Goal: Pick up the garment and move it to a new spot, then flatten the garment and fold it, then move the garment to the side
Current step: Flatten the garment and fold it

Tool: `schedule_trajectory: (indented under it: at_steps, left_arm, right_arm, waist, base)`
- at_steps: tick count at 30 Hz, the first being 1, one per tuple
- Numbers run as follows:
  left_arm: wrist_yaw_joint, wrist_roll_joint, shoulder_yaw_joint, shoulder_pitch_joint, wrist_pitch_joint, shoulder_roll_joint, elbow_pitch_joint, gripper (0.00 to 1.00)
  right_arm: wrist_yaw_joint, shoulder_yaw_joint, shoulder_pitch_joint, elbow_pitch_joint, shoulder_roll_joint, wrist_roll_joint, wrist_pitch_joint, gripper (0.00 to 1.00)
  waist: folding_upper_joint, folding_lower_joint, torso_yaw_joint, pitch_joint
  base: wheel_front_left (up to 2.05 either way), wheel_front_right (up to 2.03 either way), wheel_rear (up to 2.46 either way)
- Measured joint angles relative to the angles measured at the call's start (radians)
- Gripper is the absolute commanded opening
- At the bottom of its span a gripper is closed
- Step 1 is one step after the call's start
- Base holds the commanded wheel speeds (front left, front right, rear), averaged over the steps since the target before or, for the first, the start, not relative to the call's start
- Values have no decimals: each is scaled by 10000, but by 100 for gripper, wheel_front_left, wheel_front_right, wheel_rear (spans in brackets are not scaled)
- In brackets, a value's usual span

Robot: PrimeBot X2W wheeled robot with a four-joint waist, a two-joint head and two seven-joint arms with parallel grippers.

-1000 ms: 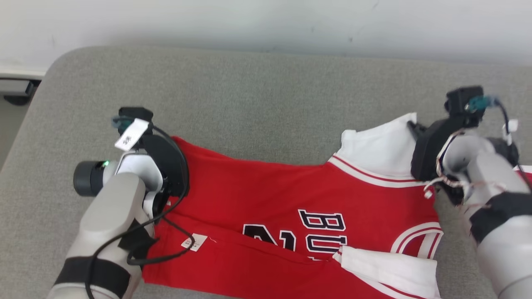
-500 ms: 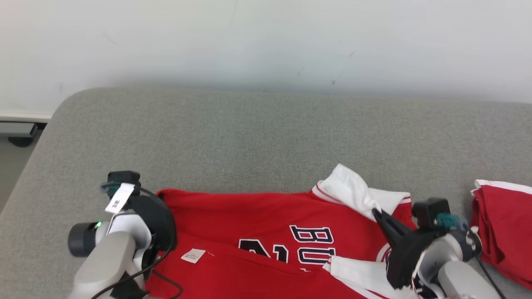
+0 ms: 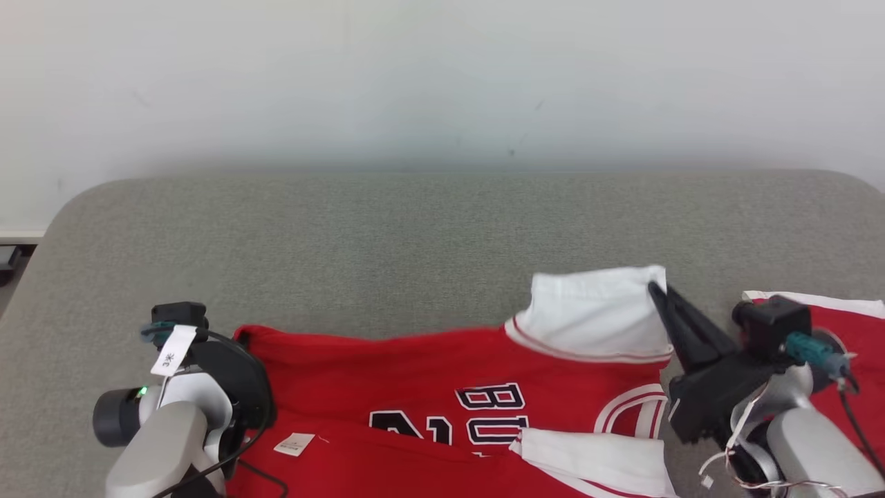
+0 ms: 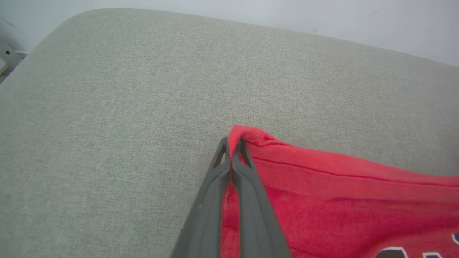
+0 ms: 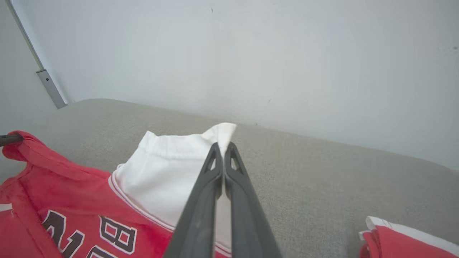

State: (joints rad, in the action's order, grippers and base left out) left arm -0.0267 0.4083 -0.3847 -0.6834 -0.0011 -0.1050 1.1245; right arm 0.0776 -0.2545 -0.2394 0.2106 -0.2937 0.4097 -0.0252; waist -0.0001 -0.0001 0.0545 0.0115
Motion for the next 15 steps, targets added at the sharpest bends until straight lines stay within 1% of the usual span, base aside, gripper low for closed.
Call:
schedule_trajectory:
  at_steps: [4, 8, 15]
  left_arm:
    - [-2, -2, -105, -124, -15, 192, -59, 0]
    - [-12, -2, -117, -142, -86, 159, -50, 0]
    - [-86, 4, -98, -134, -174, 165, -40, 1]
  right_arm:
    - [-113, 44, 35, -291, -163, -58, 173, 0]
    - [-113, -46, 163, -502, -174, -58, 351, 0]
    - [-56, -353, 1168, -1149, -485, -58, 650, 0]
  waist:
    - [1, 0, -83, 30]
    - [0, 0, -124, 113]
    - [1, 1, -114, 231]
  base:
    - [0, 0, 0]
    - [0, 0, 0]
    - [0, 0, 0]
